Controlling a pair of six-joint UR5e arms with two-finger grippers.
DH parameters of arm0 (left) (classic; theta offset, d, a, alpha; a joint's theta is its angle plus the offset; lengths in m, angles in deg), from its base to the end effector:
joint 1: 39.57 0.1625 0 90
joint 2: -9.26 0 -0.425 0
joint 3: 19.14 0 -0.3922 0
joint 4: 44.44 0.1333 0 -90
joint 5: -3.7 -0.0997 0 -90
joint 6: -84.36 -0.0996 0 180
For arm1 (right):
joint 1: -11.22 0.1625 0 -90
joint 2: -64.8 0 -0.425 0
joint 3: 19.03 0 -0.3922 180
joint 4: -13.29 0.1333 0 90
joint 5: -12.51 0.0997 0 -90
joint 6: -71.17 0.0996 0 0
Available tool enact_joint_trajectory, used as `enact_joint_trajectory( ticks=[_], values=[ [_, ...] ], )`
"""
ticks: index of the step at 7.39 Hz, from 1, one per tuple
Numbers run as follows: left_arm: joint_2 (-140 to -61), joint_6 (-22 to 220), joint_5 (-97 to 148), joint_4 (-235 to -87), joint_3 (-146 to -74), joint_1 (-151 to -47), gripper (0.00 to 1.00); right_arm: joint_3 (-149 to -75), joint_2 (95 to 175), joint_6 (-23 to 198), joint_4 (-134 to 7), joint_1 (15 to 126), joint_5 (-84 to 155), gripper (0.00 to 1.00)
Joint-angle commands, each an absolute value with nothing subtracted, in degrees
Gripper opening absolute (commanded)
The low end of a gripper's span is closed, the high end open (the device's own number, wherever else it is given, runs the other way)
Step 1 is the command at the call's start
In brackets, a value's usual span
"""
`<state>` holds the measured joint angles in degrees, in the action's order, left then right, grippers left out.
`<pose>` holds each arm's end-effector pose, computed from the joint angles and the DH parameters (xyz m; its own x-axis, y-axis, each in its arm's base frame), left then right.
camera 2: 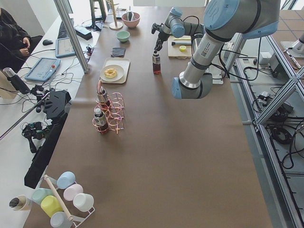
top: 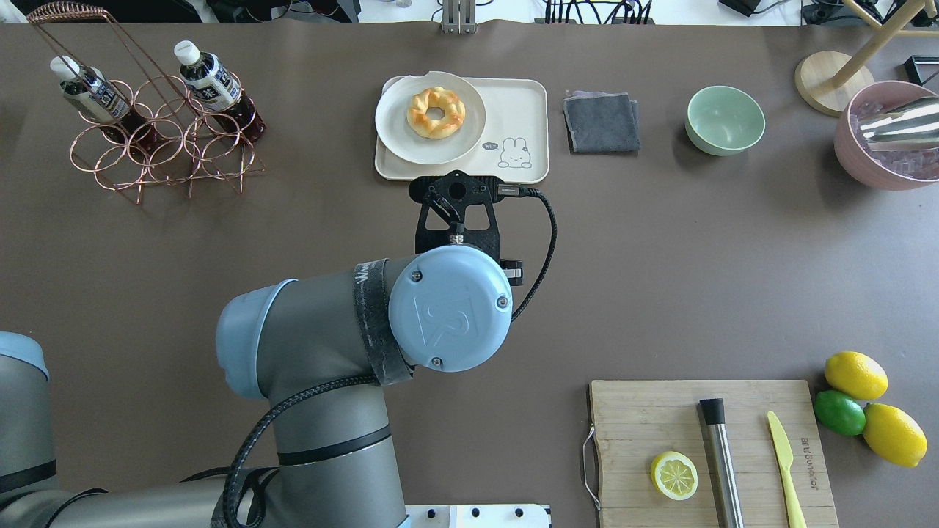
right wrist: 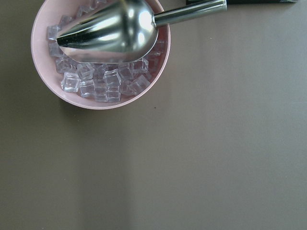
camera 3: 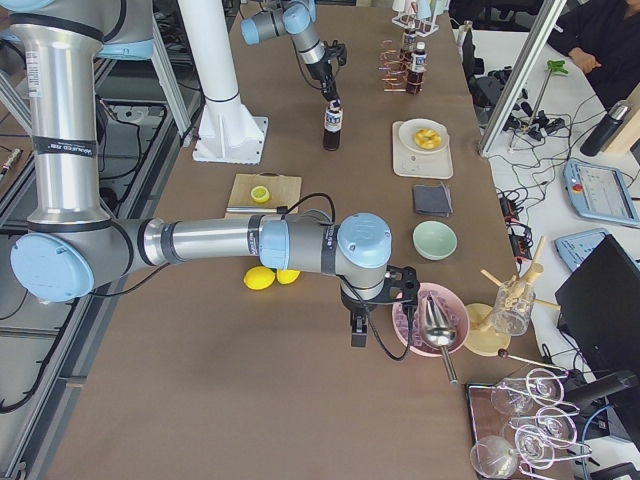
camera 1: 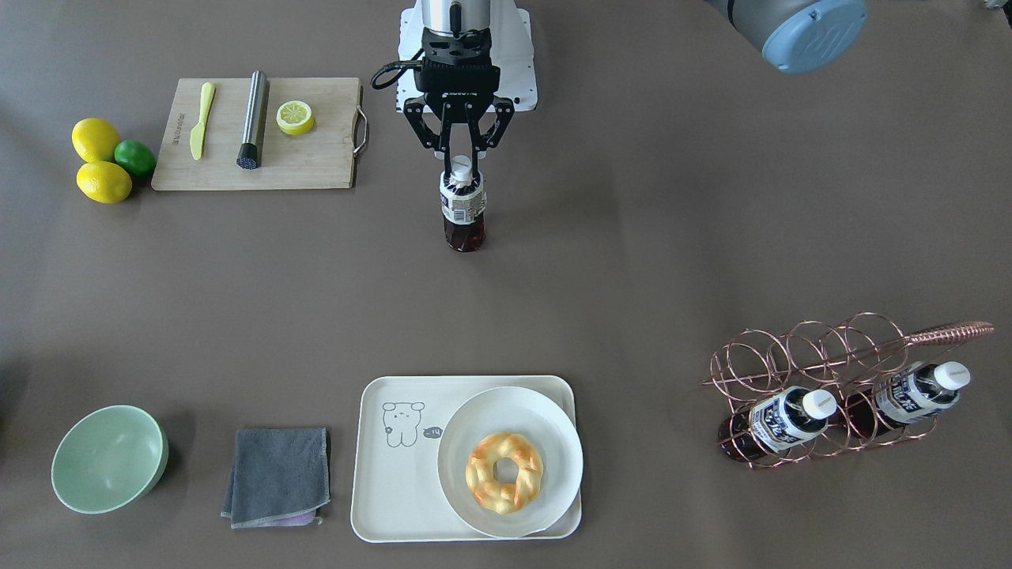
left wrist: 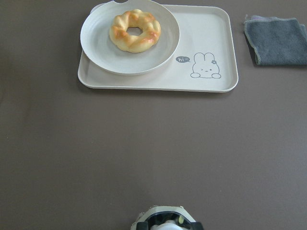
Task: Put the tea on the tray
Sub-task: 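Carry the tea bottle with the left gripper and set it on the table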
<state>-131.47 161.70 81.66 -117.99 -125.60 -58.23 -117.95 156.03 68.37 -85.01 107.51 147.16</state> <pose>0.5377 -0.3442 0.0544 0.6871 -0.0058 -0.7265 0.3232 0.8980 0.2985 0.1153 -0.4687 0.6068 0.7108 0.0367 0.7024 -0.0749 0.9969 0.0237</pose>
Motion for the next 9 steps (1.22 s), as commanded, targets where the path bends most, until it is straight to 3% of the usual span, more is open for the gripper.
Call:
enact_joint_trajectory(
  ticks=[1,6,9],
  values=[
    [-131.54,161.62,81.83,-118.09,-125.92,-58.2,0.99,-117.9,156.03,68.27,-84.97,107.54,147.16,1.0],
    [-130.93,158.13,82.27,-118.09,-128.47,-60.21,0.99,-117.9,155.95,68.27,-84.97,107.54,147.16,1.0],
    [-121.21,153.45,85.33,-123.35,-134.52,-67.32,0.99,-118.16,155.95,68.53,-84.97,107.54,147.16,1.0]
  ],
)
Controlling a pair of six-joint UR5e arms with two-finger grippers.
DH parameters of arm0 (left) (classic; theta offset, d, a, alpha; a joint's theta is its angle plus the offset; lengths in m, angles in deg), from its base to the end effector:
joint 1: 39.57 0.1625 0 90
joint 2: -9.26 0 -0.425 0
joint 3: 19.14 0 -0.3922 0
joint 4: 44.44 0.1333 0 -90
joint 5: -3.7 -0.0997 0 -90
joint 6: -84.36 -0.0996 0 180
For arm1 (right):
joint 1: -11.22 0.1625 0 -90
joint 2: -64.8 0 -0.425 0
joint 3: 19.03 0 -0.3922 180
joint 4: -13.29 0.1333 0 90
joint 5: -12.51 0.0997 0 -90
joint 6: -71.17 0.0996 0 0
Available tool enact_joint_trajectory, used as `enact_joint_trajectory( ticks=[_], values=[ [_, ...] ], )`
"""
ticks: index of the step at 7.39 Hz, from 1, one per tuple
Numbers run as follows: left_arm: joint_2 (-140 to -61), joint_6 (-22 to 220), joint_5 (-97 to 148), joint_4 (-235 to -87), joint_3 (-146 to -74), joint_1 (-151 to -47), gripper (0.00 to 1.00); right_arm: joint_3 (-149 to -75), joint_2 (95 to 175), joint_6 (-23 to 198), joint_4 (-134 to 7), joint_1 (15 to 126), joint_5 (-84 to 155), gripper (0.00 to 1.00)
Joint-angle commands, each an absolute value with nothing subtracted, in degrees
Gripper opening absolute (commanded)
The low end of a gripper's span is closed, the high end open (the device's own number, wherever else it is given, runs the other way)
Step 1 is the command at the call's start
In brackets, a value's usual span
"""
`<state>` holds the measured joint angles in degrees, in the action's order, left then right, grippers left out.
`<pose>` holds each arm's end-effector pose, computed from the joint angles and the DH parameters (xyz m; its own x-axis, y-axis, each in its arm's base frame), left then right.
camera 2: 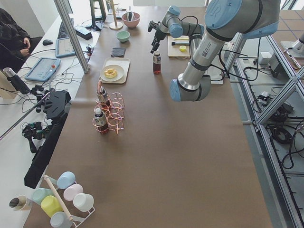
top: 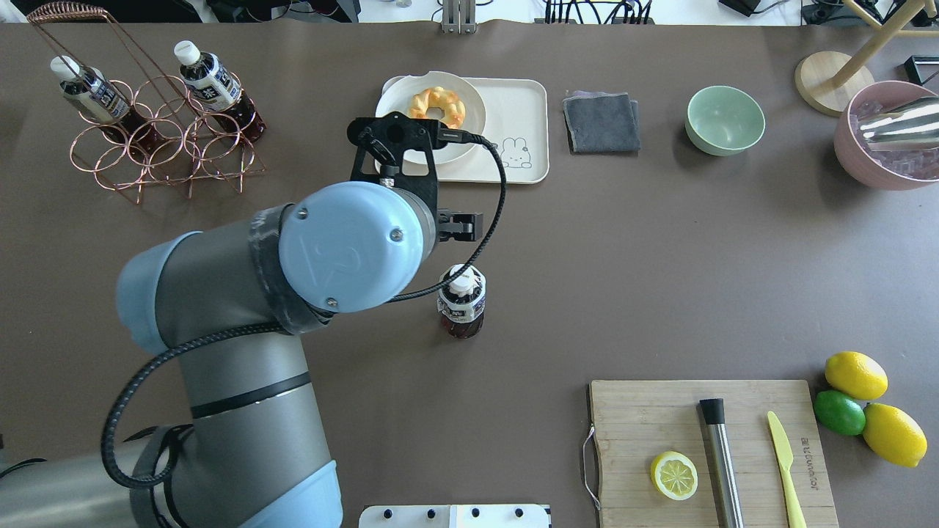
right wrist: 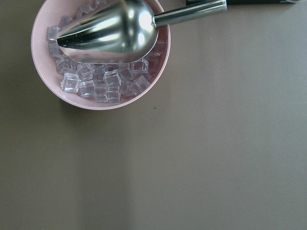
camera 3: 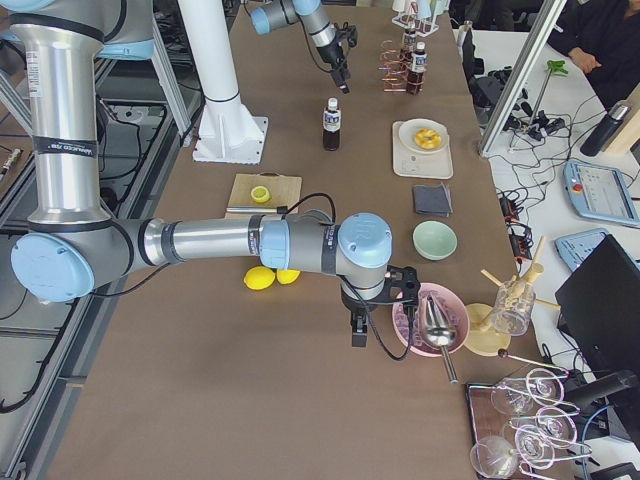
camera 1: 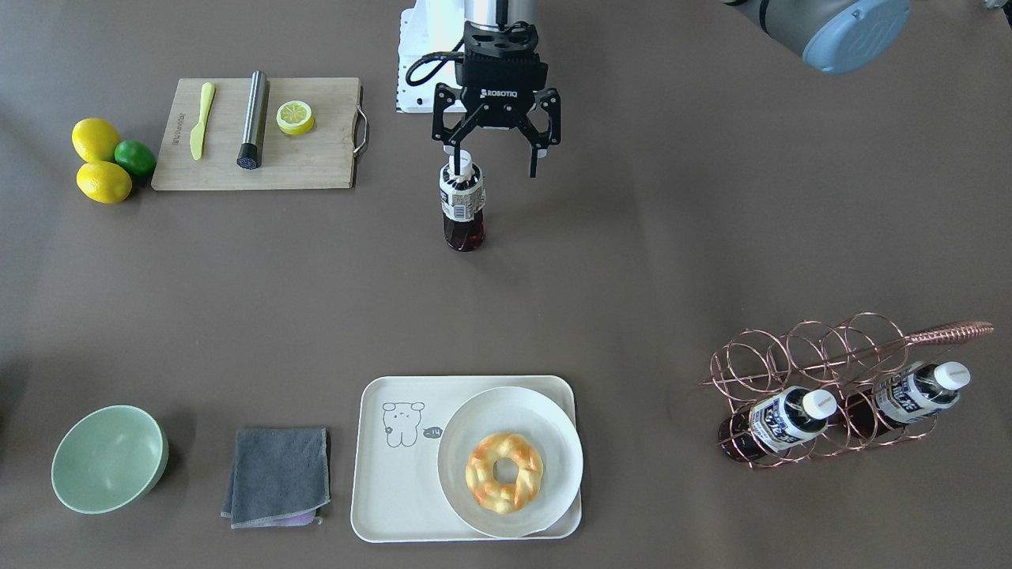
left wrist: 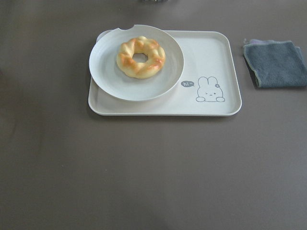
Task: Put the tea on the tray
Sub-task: 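Withdraw the left arm while the right arm reaches toward the tea bottle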
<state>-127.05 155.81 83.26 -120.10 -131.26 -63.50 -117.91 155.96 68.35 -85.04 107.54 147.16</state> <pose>0.4773 -0.3774 0.0680 0.6778 0.0415 -0.7340 0.3348 0.8715 0.3584 0.1156 -0.4691 0.6066 0.7108 0.0367 0.7024 -0.0752 0.9969 0.0239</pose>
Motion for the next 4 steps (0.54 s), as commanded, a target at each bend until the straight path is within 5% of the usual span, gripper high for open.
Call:
enact_joint_trajectory(
  ticks=[1,4],
  values=[
    [-117.34,152.83,85.43,-128.67,-135.06,-69.43,0.99,-118.34,155.34,68.62,-85.06,107.54,147.42,1.0],
    [-100.05,149.7,99.12,-149.3,-135.52,-81.45,0.99,-118.43,151.48,75.36,-85.15,105.89,147.68,1.0]
  ],
)
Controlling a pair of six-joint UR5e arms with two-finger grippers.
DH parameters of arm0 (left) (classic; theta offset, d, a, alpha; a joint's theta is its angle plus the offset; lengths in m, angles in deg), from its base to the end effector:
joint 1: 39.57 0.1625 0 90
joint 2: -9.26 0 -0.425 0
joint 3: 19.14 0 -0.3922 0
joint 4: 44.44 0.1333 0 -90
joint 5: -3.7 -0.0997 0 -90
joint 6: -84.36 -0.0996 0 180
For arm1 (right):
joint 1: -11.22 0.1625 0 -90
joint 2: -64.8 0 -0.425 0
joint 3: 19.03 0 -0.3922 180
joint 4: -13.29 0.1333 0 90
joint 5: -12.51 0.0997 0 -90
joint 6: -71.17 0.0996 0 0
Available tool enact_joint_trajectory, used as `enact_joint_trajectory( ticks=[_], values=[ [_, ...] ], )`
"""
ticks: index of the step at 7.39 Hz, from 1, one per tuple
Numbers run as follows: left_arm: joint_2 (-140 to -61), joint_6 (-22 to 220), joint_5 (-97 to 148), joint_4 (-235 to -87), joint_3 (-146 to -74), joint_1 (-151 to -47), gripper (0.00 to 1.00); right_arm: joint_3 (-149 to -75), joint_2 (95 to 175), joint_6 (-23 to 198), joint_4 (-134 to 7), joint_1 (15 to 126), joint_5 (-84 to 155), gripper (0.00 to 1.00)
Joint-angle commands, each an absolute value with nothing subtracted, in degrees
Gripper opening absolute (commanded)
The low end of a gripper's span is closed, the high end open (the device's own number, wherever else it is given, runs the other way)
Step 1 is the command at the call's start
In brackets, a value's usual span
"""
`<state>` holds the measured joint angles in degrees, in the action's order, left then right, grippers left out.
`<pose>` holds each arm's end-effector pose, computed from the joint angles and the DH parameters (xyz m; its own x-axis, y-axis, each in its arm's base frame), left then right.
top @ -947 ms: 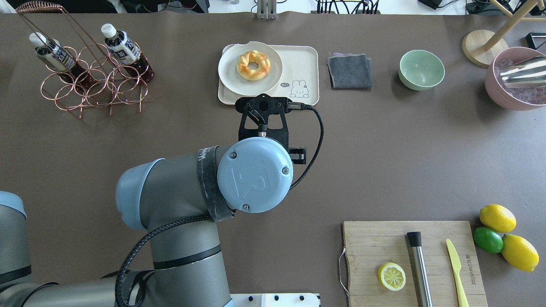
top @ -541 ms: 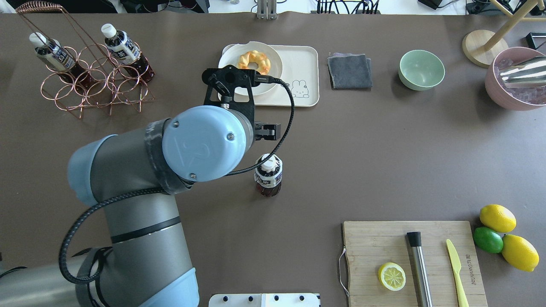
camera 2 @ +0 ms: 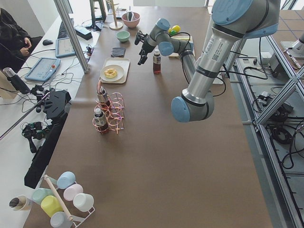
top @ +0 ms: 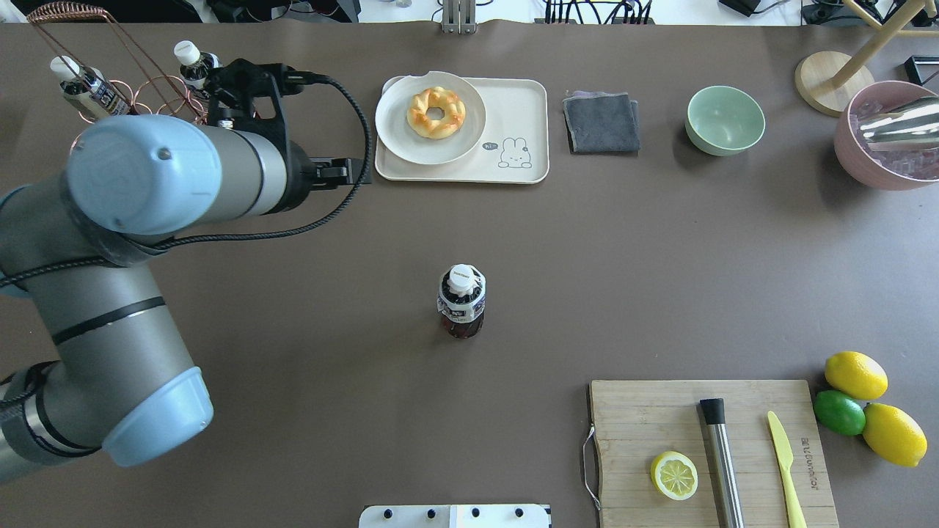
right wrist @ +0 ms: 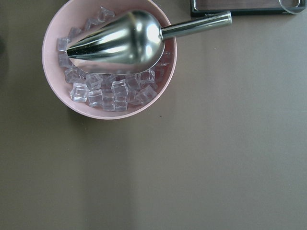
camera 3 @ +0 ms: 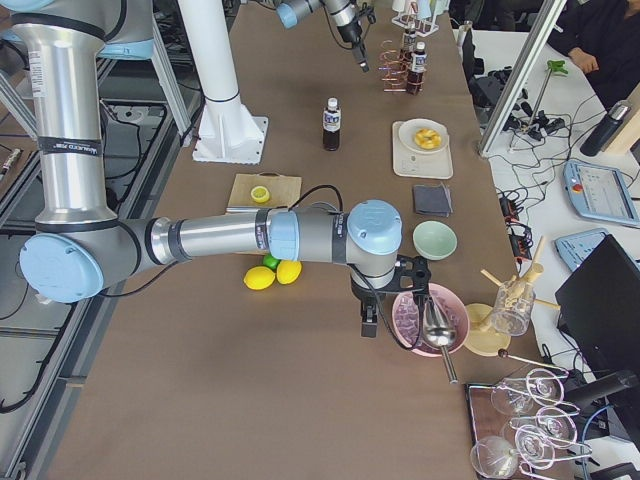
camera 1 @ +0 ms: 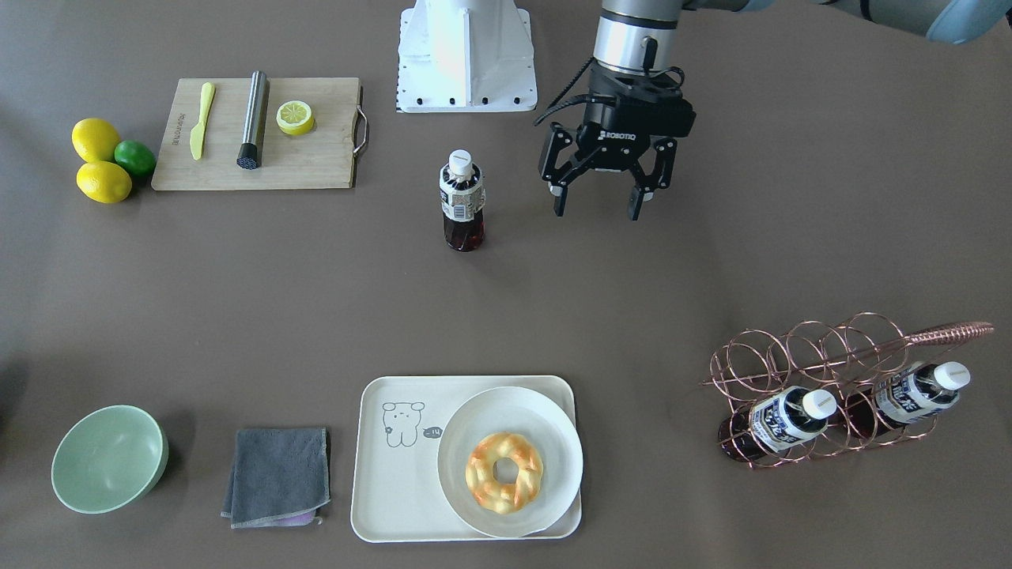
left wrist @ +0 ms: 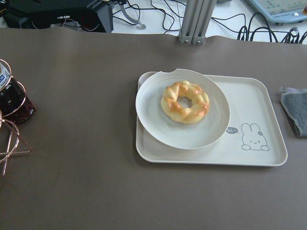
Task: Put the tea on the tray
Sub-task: 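Withdraw the left arm while the right arm reaches toward the tea bottle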
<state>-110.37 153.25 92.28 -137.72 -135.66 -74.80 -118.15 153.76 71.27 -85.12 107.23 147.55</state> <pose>0.3832 -0.4368 0.1710 0.6015 0.0160 -0.7987 0.4046 0.8560 0.3219 0.1144 -0.4863 0.5855 0.7048 0.0542 0.7073 -0.1059 0.9939 0.0293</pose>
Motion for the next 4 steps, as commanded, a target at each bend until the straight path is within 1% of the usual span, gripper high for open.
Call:
enact_joint_trajectory(
  ticks=[1,2,3,4],
  values=[
    [-97.64,146.7,100.45,-150.95,-134.99,-84.54,0.99,-118.95,150.33,79.39,-85.06,104.13,147.86,1.0],
    [-97.44,146.59,100.72,-150.88,-134.03,-87.26,0.99,-120.0,148.93,83.7,-84.97,101.77,147.86,1.0],
    [-95.52,146.5,101.77,-151.57,-133.15,-87.73,0.99,-120.45,147.52,86.18,-84.97,100.09,147.86,1.0],
    [-92.72,141.45,107.79,-152.36,-133.22,-90.78,0.99,-121.32,145.94,89.77,-84.97,98.59,147.95,1.0]
  ],
)
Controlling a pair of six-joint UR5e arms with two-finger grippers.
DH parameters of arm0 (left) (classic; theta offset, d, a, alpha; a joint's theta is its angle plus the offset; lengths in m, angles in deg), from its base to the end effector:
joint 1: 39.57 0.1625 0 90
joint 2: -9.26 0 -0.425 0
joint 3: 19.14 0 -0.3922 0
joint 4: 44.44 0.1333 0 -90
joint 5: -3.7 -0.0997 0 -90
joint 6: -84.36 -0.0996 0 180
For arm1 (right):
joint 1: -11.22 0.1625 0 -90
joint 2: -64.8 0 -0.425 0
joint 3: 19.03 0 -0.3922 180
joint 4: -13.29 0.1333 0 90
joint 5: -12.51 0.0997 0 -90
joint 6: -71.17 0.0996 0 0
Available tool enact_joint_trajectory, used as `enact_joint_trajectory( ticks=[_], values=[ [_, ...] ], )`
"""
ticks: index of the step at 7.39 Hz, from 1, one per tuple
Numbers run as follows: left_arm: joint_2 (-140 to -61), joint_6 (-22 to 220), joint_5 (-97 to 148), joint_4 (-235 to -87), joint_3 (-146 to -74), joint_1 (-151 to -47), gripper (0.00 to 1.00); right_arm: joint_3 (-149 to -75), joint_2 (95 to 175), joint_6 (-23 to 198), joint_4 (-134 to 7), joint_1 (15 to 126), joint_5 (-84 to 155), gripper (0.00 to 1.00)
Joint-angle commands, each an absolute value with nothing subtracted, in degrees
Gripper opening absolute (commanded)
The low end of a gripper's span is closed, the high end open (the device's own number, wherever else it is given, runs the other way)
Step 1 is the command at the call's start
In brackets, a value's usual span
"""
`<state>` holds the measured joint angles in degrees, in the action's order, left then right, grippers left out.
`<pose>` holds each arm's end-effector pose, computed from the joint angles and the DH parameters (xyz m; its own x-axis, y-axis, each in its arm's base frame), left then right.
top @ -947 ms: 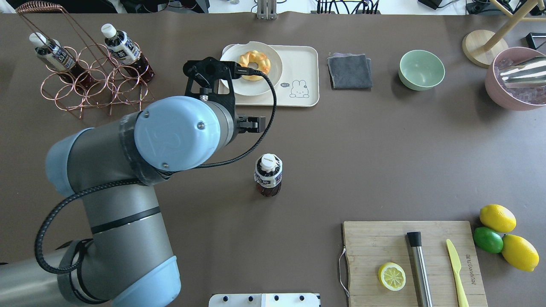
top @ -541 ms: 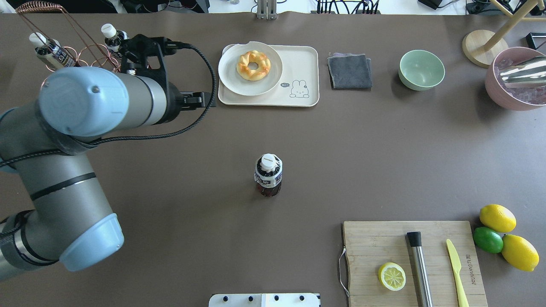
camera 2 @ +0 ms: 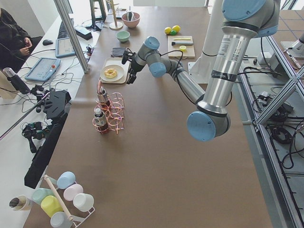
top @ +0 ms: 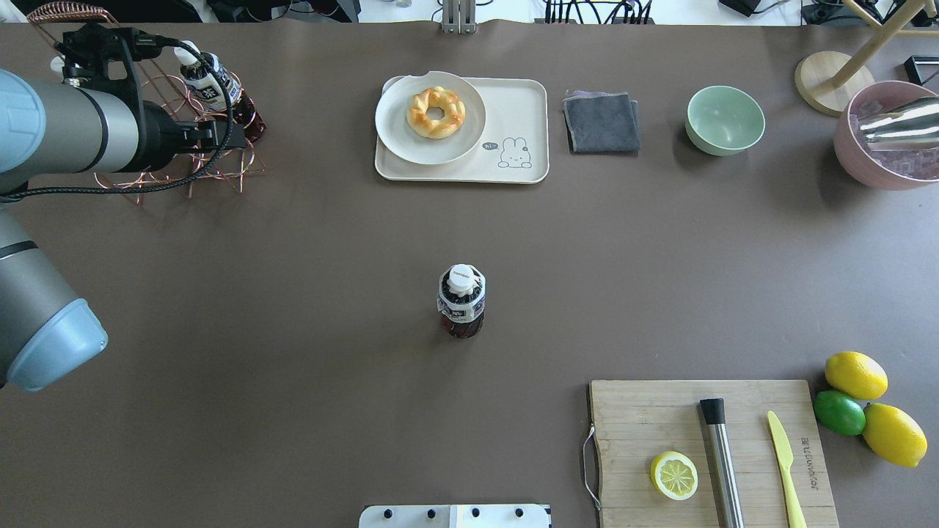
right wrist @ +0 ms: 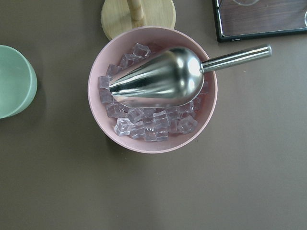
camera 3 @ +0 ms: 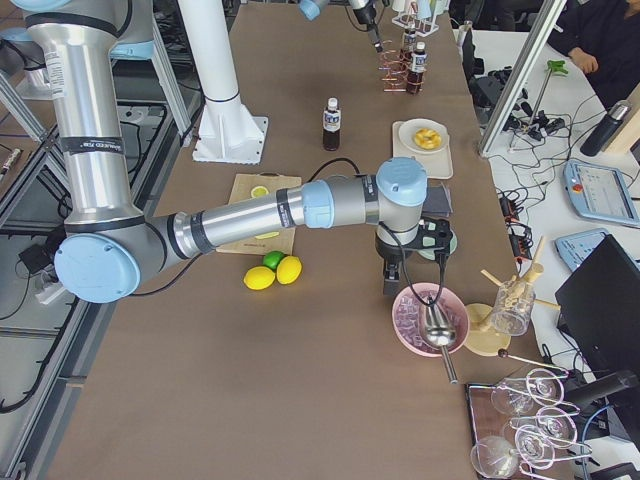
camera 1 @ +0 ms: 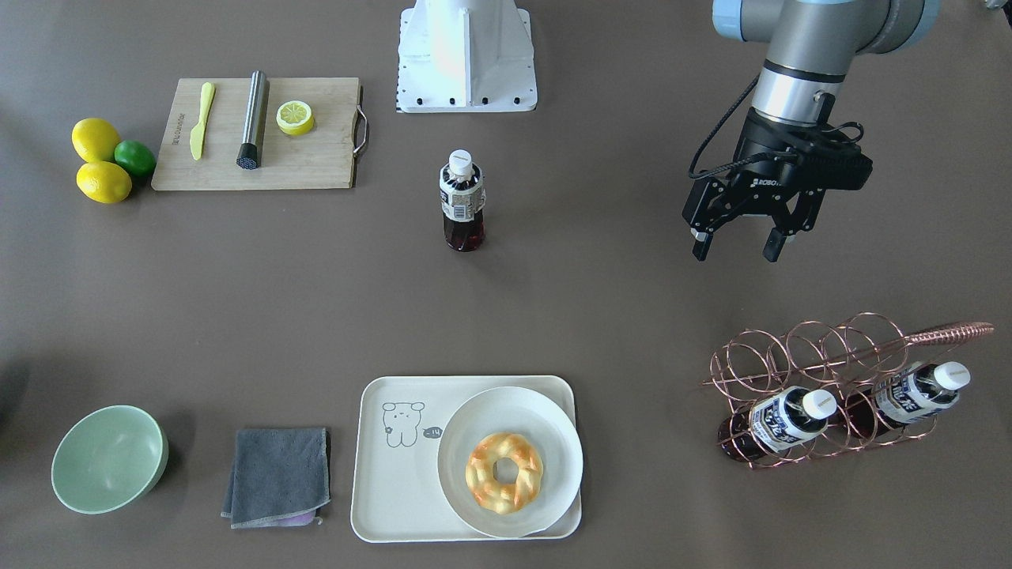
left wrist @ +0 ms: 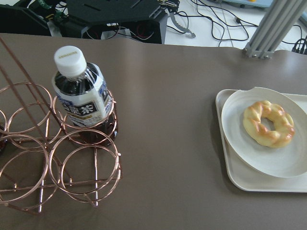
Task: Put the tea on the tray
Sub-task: 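Withdraw the left arm while the right arm reaches toward the tea bottle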
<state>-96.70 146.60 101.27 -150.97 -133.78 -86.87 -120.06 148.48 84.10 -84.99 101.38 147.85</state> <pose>0.2858 -0.4869 0.2857 0.6301 -0.0020 -0.7765 0.4068 0.8526 0.3279 0.0639 -0.5305 0.5214 0.6848 0.1136 0.7199 -0.1600 0.9871 -0.0035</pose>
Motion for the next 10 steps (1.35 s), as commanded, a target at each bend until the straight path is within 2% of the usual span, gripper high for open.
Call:
enact_joint_trajectory(
  ticks=[1,4,6,8,10],
  values=[
    [-89.91,133.74,117.94,-149.15,-132.62,-97.25,0.99,-122.64,144.54,93.46,-84.97,97.01,148.04,1.0],
    [-90.23,107.37,125.15,-129.12,-130.16,-111.42,0.99,-128.78,140.06,109.25,-85.06,89.2,147.51,1.0],
    [-89.71,102.83,136.01,-128.11,-123.77,-117.32,0.99,-130.29,133.92,119.81,-85.5,82.7,146.98,1.0],
    [-88.31,101.76,135.97,-128.46,-121.1,-120.06,0.99,-133.17,129.51,129.39,-85.94,74.19,142.36,1.0],
    [-88.12,101.85,137.19,-128.11,-117.86,-124.62,0.99,-133.81,120.83,138.02,-91.97,66.19,137.08,1.0]
  ],
)
